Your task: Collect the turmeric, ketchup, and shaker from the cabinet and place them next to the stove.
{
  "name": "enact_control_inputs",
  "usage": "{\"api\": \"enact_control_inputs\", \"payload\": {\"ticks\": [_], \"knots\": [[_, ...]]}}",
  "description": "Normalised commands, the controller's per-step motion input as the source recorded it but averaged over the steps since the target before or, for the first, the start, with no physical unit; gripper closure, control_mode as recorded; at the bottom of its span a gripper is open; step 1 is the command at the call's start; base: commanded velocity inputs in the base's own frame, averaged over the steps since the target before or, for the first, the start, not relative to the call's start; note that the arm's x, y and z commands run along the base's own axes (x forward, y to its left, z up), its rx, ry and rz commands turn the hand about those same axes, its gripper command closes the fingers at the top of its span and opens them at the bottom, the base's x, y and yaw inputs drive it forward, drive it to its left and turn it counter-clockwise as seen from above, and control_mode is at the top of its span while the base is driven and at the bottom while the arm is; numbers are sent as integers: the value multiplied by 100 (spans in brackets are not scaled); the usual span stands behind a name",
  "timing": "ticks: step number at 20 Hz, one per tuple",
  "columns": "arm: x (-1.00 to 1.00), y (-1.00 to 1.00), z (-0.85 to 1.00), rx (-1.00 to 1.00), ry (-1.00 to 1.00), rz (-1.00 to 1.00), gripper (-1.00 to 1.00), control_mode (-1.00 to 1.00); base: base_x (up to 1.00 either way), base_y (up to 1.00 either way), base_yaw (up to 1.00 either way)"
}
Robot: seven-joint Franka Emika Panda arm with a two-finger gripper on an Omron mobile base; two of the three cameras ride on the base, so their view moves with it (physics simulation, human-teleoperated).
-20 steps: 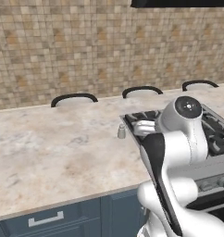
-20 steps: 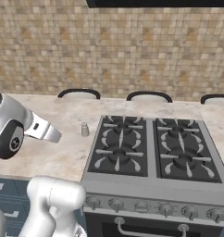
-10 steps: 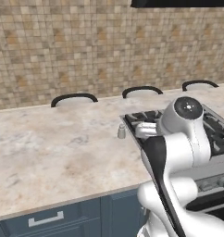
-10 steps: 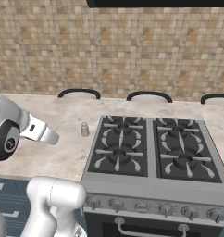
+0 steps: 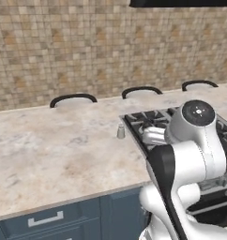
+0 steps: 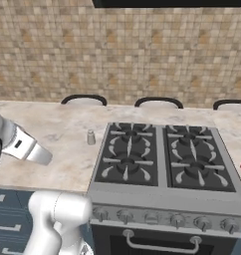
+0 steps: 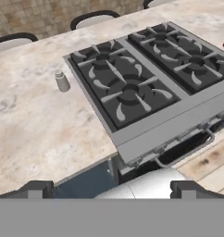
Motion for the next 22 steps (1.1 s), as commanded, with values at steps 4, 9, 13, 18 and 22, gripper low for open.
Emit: {"api": "enact_control_inputs", "payload": {"ticks": [4,9,13,18,22], "knots": [[0,0,0,0,0,0,-100,100,-60,1,-25],[0,0,0,0,0,0,-100,100,-57,9,-43],[0,0,0,0,0,0,-100,100,-49,1,-59],[0,0,0,0,0,0,-100,100,-16,0,-70],[0,0,0,0,0,0,-100,100,0,-6,-73]]}}
